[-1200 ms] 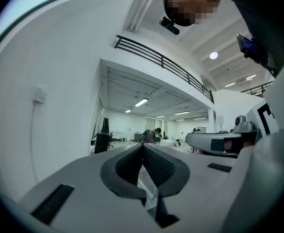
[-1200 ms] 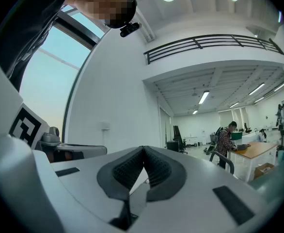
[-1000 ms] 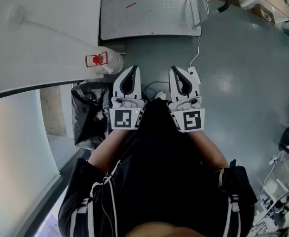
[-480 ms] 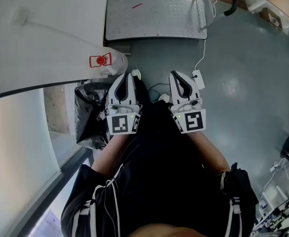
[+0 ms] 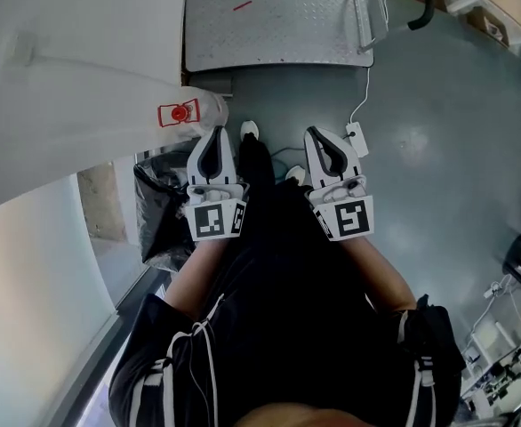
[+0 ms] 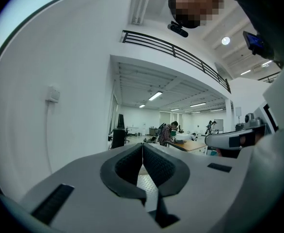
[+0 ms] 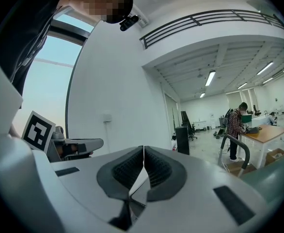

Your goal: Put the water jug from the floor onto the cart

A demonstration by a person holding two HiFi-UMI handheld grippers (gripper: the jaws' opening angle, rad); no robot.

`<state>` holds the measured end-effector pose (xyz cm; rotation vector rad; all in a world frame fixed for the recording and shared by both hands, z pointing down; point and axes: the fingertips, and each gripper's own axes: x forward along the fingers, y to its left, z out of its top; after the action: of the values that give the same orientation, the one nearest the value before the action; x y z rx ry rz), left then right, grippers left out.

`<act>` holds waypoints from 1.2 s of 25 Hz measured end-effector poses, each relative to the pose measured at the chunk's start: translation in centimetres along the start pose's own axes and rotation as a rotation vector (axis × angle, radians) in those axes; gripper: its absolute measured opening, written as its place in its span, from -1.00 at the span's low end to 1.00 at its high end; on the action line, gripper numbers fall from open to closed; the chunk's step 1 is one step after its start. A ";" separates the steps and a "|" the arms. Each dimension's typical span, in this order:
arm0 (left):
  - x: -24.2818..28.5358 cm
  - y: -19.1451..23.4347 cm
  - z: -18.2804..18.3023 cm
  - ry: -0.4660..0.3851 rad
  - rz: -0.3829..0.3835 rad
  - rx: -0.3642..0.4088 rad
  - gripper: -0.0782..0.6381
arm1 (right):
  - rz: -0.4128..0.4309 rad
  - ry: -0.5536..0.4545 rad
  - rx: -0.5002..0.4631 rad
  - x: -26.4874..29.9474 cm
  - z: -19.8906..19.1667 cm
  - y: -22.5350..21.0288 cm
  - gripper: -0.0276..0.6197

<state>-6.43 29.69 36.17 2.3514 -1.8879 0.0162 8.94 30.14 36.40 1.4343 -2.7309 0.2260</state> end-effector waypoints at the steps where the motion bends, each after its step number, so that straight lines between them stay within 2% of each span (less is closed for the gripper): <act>1: 0.5 0.5 -0.3 0.002 -0.009 -0.004 -0.73 | 0.000 0.021 0.006 0.6 -0.5 0.1 -0.85; 3: 1.3 1.7 -0.7 -0.001 -0.029 -0.014 -0.73 | -0.002 0.042 -0.005 2.1 -1.1 0.7 -0.85; 6: 3.3 3.2 -0.5 0.002 -0.056 -0.037 -0.73 | -0.008 -0.003 -0.080 4.7 0.6 1.0 -0.85; 10: 5.7 5.5 0.4 0.007 -0.068 -0.057 -0.73 | -0.020 -0.004 -0.136 7.8 2.3 1.3 -0.85; 18: 8.7 12.3 1.4 0.006 -0.085 -0.071 -0.73 | -0.077 -0.002 -0.125 14.8 3.4 2.5 -0.85; 25: 10.6 16.3 -0.7 0.042 -0.104 -0.110 -0.73 | -0.100 0.041 -0.166 19.1 3.4 3.2 -0.85; 30: 11.5 18.3 -0.6 0.045 -0.077 -0.113 -0.73 | -0.068 0.041 -0.132 20.8 3.6 4.1 -0.85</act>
<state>-21.64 14.69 39.44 2.3265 -1.7302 -0.0434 -6.12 14.93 34.68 1.4665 -2.6053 0.0705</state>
